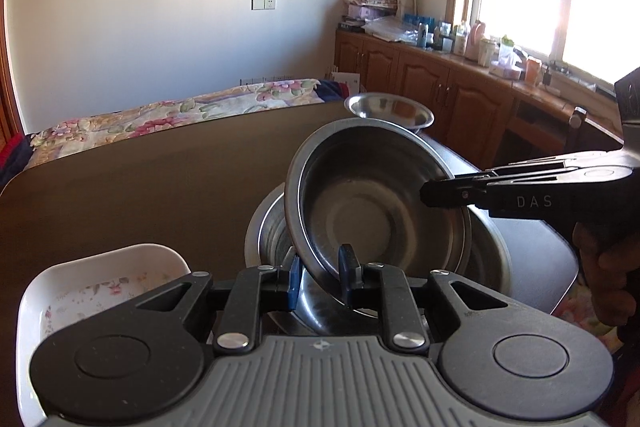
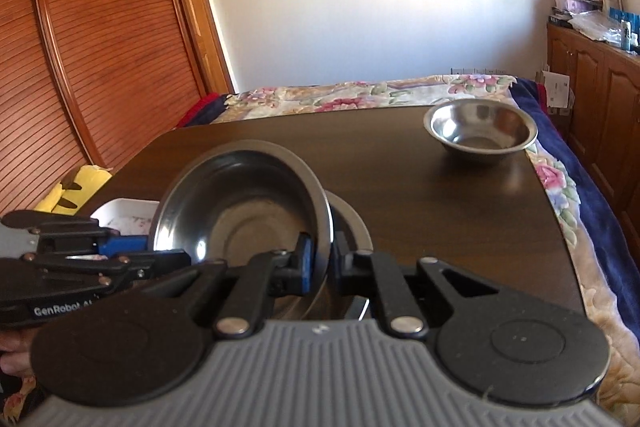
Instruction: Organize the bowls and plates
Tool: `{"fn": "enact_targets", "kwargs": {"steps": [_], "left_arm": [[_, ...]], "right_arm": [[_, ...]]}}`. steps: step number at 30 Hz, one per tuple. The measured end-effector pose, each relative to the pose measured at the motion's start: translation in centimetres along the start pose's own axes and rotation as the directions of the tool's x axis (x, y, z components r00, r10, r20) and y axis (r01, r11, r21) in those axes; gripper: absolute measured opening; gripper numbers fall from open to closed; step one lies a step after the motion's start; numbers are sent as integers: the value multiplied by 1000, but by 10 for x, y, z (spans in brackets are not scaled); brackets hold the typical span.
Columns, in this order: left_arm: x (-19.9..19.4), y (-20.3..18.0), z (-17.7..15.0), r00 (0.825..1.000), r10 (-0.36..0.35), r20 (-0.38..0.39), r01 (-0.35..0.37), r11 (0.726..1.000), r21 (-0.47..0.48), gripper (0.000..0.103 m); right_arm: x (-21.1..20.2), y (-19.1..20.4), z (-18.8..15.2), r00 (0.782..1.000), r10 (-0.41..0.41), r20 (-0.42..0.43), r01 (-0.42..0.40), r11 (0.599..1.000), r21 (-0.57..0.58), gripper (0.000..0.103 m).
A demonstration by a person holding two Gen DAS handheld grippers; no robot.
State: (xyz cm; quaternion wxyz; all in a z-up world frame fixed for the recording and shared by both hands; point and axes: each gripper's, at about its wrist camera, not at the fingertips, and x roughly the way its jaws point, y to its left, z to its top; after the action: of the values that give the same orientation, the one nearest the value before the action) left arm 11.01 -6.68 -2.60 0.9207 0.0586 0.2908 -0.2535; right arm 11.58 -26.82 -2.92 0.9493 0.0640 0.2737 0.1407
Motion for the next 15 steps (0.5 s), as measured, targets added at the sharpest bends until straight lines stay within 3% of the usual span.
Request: {"fn": "enact_targets", "kwargs": {"steps": [9, 15], "left_arm": [[9, 2, 0, 1000, 23, 0, -23, 1000, 15, 21], [5, 9, -1, 999, 30, 20, -29, 999, -19, 19]], "right_arm": [[3, 3, -6, 999, -25, 38, 25, 1000, -15, 10], [3, 14, -9, 997, -55, 44, 60, 993, -104, 10]]}}
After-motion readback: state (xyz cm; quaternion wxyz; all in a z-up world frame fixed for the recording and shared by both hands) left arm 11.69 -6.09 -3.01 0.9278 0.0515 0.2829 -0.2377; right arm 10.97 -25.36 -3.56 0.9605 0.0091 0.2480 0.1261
